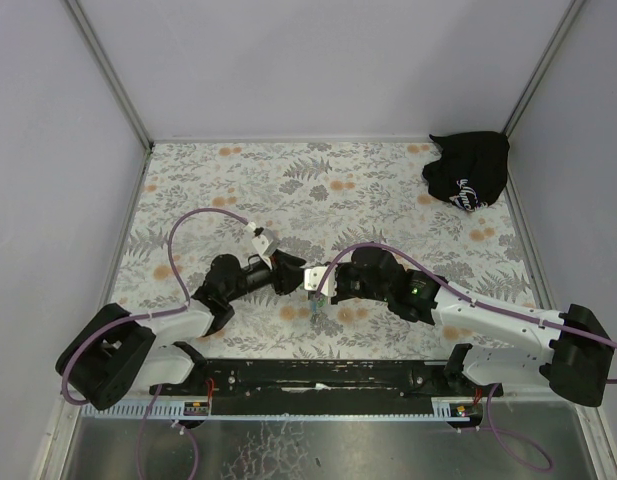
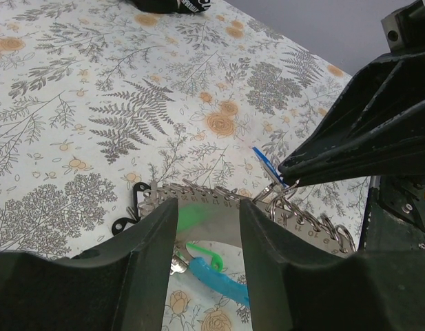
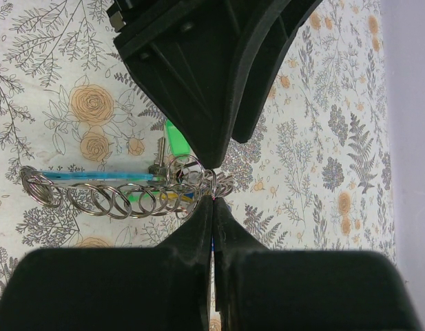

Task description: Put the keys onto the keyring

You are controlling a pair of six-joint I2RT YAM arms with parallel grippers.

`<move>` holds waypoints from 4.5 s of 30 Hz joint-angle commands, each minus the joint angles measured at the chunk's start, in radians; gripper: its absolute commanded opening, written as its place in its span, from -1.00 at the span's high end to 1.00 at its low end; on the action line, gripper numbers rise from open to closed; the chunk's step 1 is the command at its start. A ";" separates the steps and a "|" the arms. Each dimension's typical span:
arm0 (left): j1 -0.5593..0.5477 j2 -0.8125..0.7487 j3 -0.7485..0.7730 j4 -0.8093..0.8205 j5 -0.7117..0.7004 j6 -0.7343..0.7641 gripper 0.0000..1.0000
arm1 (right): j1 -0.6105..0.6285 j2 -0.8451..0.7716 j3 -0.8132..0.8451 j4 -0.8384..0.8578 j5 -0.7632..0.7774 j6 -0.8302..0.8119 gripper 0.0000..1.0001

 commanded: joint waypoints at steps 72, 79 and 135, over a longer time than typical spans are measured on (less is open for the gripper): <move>0.006 0.006 -0.021 0.199 -0.048 -0.257 1.00 | 0.010 -0.032 -0.035 0.057 -0.012 0.077 1.00; -0.033 0.013 -0.053 0.291 -0.177 -0.391 1.00 | 0.026 -0.003 -0.056 0.101 -0.037 0.097 1.00; 0.016 0.272 0.224 -0.071 0.523 0.177 0.23 | 0.032 -0.063 0.014 -0.037 0.064 0.006 1.00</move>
